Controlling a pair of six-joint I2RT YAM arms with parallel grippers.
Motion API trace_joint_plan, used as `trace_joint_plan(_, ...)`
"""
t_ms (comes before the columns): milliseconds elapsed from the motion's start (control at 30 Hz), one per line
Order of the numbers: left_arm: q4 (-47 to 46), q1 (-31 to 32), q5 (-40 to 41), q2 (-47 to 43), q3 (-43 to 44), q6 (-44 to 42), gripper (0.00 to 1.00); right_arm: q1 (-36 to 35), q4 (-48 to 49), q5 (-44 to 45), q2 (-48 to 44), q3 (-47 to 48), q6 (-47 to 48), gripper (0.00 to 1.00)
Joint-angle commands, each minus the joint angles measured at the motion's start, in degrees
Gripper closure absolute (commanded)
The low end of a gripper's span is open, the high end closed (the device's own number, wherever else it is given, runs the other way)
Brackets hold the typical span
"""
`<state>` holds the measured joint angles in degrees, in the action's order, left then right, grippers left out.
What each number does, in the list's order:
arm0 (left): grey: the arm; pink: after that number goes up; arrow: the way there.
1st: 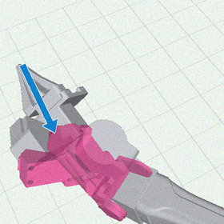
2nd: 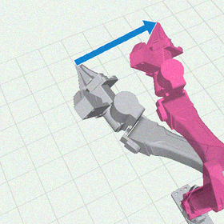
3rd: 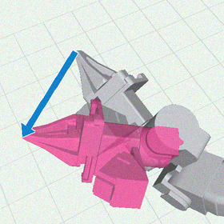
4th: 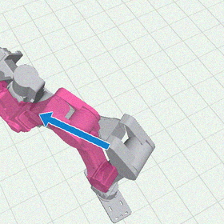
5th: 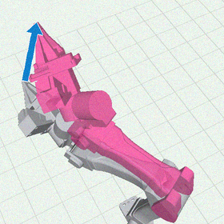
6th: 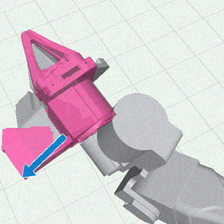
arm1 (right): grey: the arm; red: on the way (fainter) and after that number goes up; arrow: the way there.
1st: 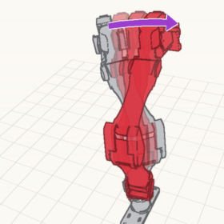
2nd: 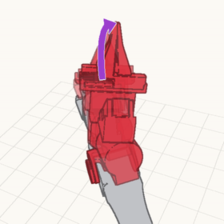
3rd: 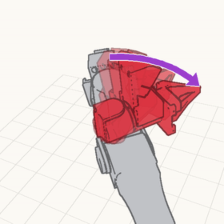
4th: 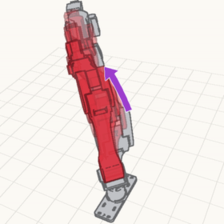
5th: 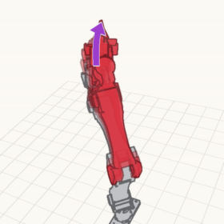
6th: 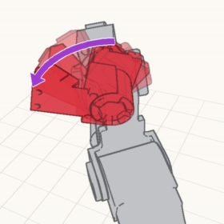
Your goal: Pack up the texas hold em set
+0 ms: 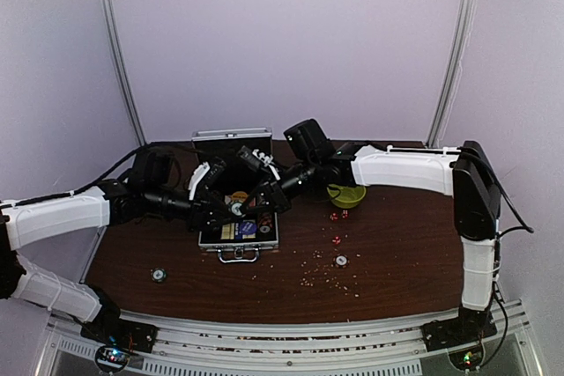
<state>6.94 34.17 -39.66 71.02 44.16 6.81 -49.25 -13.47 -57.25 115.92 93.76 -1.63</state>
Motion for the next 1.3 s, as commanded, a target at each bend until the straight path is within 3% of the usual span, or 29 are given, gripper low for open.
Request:
trace_joint_plan(0, -5.3, 0.2, -2.0, -1.1, -0.1, 0.1, 0.81, -1.2, 0.3, -1.5, -0.5, -0.2, 0.7, 1.0)
trace_joint_plan(233, -6.9, 0.3, -2.6, -1.7, -0.8, 0.4, 1.0, -1.4, -0.3, -1.3, -0.8, 0.3, 1.6, 1.0)
trace_joint_plan(433, -9.1, 0.2, -3.7, -2.9, -1.6, 1.3, 1.0, -1.3, -1.5, -1.5, -0.6, 1.2, 2.2, 0.99)
trace_joint_plan(567, -9.9, 0.2, -3.2, -2.3, -1.3, 2.1, 0.87, -1.4, -1.2, -2.0, -0.3, 1.2, 1.8, 0.99)
trace_joint_plan(700, -9.9, 0.2, -3.4, -1.8, -0.7, 2.1, 0.99, -1.3, -1.4, -1.9, -0.2, 1.3, 2.0, 0.99)
trace_joint_plan(800, -9.7, 0.2, -2.7, -2.6, -0.8, 1.6, 1.0, -1.3, -2.1, -1.4, -0.4, 1.4, 2.7, 0.98)
trace_joint_plan(967, -1.7, 0.2, 2.0, -2.7, 2.2, -3.3, 1.0, 1.4, -3.8, -3.2, -1.5, 1.0, 3.3, 0.68)
trace_joint_plan(1133, 12.2, 0.3, 12.6, 0.6, 6.8, -11.2, 1.0, 9.6, -4.0, -2.8, -8.8, -6.8, 6.5, 0.59)
trace_joint_plan(1267, 14.0, 0.5, 22.9, 2.4, 5.8, -13.7, 1.0, 18.2, -4.4, -0.2, -16.8, -15.5, 10.6, 0.57)
